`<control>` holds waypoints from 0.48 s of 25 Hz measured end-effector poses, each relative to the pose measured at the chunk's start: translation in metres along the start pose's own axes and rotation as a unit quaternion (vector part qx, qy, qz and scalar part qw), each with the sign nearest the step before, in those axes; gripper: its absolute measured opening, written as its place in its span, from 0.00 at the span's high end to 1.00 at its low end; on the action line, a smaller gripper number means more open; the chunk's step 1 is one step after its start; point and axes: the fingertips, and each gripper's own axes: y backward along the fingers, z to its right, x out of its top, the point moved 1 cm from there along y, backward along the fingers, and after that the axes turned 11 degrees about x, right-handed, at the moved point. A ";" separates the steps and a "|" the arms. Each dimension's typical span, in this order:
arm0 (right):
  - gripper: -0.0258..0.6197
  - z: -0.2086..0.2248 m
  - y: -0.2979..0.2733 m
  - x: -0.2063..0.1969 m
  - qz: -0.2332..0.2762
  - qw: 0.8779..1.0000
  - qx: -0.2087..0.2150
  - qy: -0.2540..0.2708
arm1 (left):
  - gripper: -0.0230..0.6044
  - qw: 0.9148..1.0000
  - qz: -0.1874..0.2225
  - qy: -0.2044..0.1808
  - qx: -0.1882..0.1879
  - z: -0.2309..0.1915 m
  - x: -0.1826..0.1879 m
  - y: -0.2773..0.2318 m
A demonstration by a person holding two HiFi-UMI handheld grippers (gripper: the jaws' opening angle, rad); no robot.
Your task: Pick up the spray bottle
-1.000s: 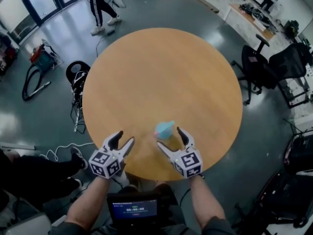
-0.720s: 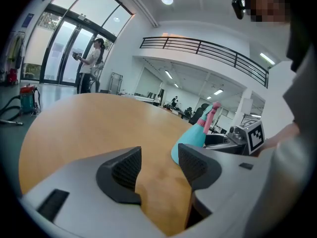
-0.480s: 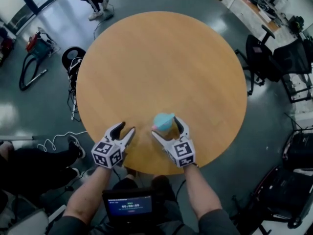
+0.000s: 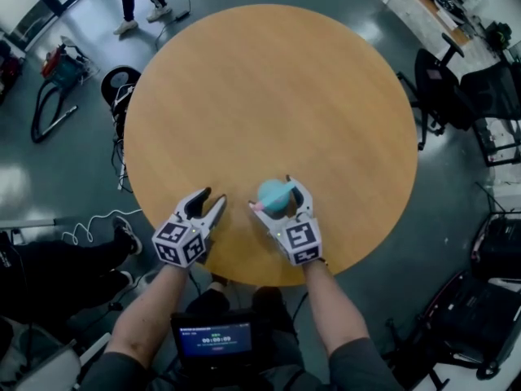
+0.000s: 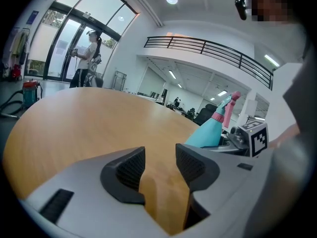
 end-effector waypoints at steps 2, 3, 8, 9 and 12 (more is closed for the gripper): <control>0.24 0.002 -0.004 0.001 0.002 1.000 0.000 0.007 | 0.64 1.000 0.000 -0.001 0.004 -0.002 0.002 -0.004; 0.24 0.004 -0.006 0.001 0.003 1.000 0.000 0.011 | 0.64 1.000 0.000 -0.001 0.007 -0.003 0.002 -0.006; 0.25 0.005 -0.010 0.005 -0.002 1.000 -0.008 0.012 | 0.74 1.000 -0.006 0.004 0.021 -0.008 0.003 -0.006; 0.29 0.006 -0.011 0.005 -0.002 1.000 -0.009 0.015 | 0.81 1.000 -0.007 0.003 0.021 -0.008 0.003 -0.006; 0.29 0.008 -0.011 0.003 -0.003 1.000 -0.006 0.020 | 0.89 1.000 -0.003 0.004 0.012 -0.004 0.006 -0.005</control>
